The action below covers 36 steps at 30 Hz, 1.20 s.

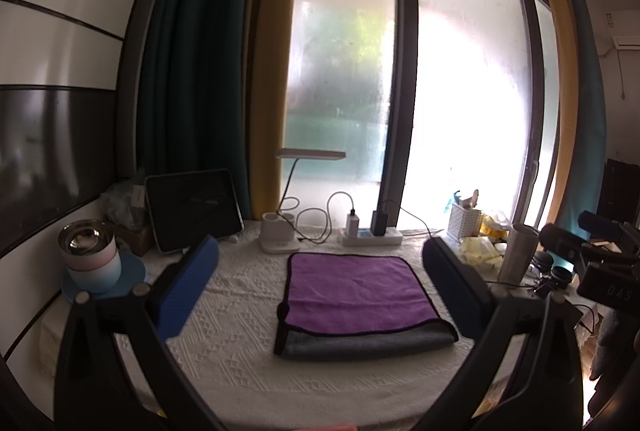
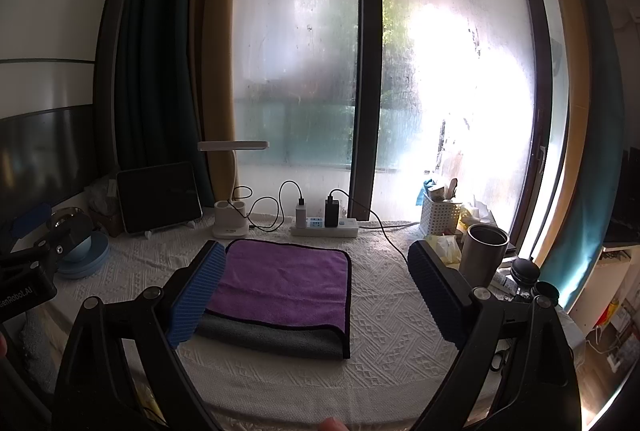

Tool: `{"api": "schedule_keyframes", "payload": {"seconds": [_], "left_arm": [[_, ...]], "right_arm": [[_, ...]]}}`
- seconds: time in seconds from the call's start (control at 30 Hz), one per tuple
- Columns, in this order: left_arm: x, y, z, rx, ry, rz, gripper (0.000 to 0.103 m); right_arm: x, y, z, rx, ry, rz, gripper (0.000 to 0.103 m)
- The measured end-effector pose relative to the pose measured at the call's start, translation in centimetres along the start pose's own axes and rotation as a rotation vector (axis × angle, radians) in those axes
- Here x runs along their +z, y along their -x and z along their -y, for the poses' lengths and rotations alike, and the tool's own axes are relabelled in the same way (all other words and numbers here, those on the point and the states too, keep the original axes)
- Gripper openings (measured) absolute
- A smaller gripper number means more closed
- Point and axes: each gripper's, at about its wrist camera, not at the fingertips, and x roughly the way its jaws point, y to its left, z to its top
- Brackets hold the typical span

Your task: Fold towel

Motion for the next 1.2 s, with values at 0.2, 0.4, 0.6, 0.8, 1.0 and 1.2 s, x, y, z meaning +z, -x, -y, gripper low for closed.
{"api": "schedule_keyframes", "payload": {"seconds": [0.2,0.4,0.6,0.8,1.0,1.2], "left_arm": [[0.0,0.0,0.0,0.0,0.0,-0.001,0.103],[-0.2,-0.5,0.2,-0.004,0.002,-0.014,0.103],[-0.4,-1.5,0.1,-0.011,0.002,-0.039,0.103],[-1.8,-4.7,0.0,-0.024,0.008,-0.129,0.103],[-3.5,-8.7,-0.4,-0.008,0.002,-0.212,0.103],[-6.3,-13.4,-1.1,-0.023,-0.01,-0.334,0.103]], "right_arm": [[0.0,0.0,0.0,0.0,0.0,0.0,0.094],[-0.3,-0.3,0.3,0.005,0.002,-0.011,0.094],[-0.5,-1.1,0.6,0.008,-0.002,-0.03,0.094],[-1.3,-3.1,0.7,0.026,0.003,-0.076,0.094],[-2.8,-6.8,1.0,0.057,0.003,-0.164,0.094],[-4.8,-10.4,1.0,0.091,0.032,-0.234,0.091]]}}
